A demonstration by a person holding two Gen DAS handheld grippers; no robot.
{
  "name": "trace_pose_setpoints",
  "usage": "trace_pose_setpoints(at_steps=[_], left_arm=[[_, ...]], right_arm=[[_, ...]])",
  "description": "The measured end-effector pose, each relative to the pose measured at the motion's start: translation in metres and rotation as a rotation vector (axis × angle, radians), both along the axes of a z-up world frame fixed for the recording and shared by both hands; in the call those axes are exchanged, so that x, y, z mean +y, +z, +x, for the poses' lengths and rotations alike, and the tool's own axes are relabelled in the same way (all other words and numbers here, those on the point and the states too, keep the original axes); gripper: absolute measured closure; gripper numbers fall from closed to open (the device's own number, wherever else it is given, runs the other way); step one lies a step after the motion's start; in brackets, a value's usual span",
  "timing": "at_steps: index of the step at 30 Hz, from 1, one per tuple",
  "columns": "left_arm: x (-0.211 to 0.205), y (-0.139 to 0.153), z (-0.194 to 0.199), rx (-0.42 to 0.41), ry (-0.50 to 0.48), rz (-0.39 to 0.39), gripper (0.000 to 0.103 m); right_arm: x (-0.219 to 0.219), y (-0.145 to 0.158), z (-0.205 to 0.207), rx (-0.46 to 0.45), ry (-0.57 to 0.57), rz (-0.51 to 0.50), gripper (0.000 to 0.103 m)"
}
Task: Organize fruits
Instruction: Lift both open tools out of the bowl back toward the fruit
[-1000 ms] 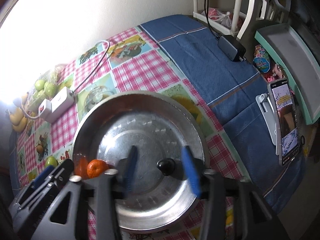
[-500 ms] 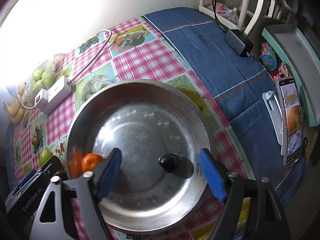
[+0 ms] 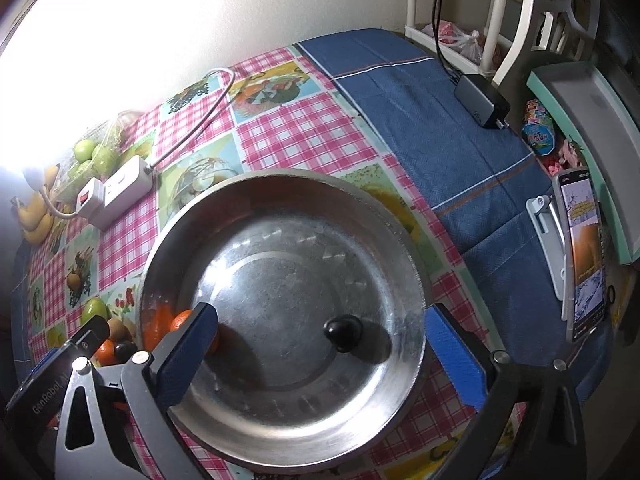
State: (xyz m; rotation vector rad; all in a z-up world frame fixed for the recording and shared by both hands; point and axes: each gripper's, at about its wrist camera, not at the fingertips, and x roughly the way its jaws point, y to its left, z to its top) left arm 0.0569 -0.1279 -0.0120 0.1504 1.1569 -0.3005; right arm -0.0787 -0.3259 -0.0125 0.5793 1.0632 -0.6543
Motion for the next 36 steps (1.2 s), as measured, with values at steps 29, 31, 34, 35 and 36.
trace_pose_setpoints(at_steps=[29,31,34,35,36], left_arm=[[0.125,0.007,0.02,0.023,0.246,-0.091,0.0],[0.135,0.006,0.02,0.031,0.265,-0.103,0.0],[0.147,0.002,0.02,0.044,0.289,-0.117,0.0],[0.151,0.001,0.02,0.05,0.297,-0.123,0.0],[0.155,0.0,0.02,0.055,0.306,-0.13,0.0]], right_arm=[[0.105,0.01,0.057,-0.056,0.303,0.027,0.0],[0.118,0.009,0.062,-0.068,0.341,0.036,0.0],[0.139,0.007,0.069,-0.08,0.402,0.044,0.0],[0.145,0.006,0.07,-0.079,0.42,0.044,0.0],[0.152,0.005,0.072,-0.077,0.44,0.044,0.0]])
